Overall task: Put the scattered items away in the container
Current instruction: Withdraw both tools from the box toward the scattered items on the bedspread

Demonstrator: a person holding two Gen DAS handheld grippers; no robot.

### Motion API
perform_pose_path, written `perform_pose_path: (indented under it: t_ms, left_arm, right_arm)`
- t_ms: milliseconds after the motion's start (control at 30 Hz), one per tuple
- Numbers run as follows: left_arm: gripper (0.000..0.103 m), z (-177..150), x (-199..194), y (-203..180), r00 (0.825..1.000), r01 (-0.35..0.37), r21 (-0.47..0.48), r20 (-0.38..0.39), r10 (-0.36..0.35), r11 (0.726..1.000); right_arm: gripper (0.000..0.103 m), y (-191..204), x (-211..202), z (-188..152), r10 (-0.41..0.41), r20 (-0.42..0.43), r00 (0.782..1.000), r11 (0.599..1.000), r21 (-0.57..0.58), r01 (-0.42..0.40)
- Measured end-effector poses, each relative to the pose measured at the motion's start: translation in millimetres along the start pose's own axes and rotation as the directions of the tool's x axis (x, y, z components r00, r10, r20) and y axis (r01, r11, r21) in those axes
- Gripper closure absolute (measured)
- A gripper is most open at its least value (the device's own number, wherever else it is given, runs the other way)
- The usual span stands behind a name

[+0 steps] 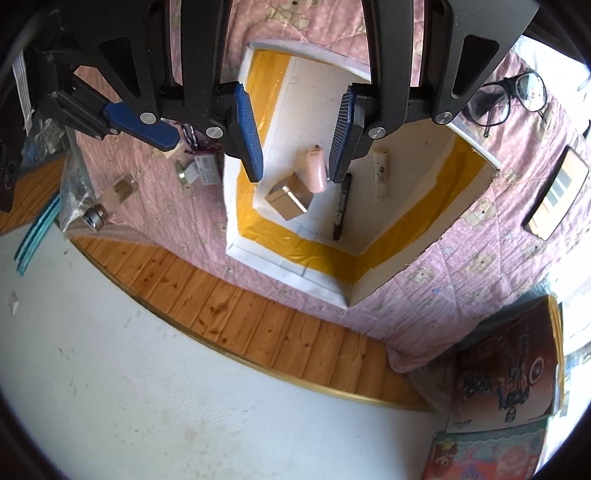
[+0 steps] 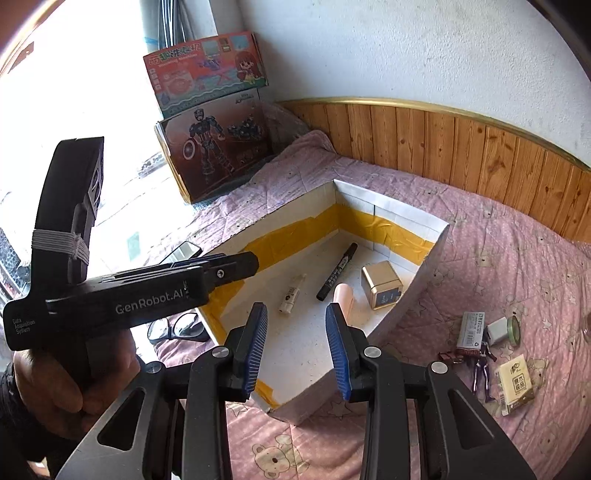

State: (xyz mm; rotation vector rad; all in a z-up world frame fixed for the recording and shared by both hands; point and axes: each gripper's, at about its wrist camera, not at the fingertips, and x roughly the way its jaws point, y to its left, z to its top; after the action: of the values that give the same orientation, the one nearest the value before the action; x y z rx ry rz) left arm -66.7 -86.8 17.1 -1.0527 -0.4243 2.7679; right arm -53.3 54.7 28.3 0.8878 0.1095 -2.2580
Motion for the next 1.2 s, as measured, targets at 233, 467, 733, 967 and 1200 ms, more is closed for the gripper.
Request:
perform_pose_path:
  t_ms: [233,467,733,967,1200]
  left_arm:
    - [0.061,-12,-16,-39,0.994,0.044,0.122,0.094,-0.056,0.992]
    - [0.057,-30,-9,-78,0.983,0.173,0.227,0.025,-0.183,0.959]
    - [0.056,-53,29,-108,0.968,0.237,0.244,-0.142,-0.207,0.940]
    - [0.055,-66,67,-123,0.948,0.254,0.220,-0.250,-0.197,0.942]
    - [0.048,-70,110,-137,0.948,0.206,0.242,-0.291,-0.131,0.948]
  right_arm:
    - [0.064,-19,-35,-36,-0.030,0.091,0.995,0.998,0.056,0.025]
    - [0.062,-68,-44,-81,-0.071,0.088,0.994,0.971,0.236,0.049]
    - [0.054,-106,-44,-101,-0.123,0.058,0.991,0.933,0.346,0.095]
    - [0.053,-153,-36,-123,-0.156,-0.019,0.988,0.861,0.487,0.146]
    - [0.048,-195,-28,-133,-0.164,-0.070,0.984,0.792,0.586,0.174]
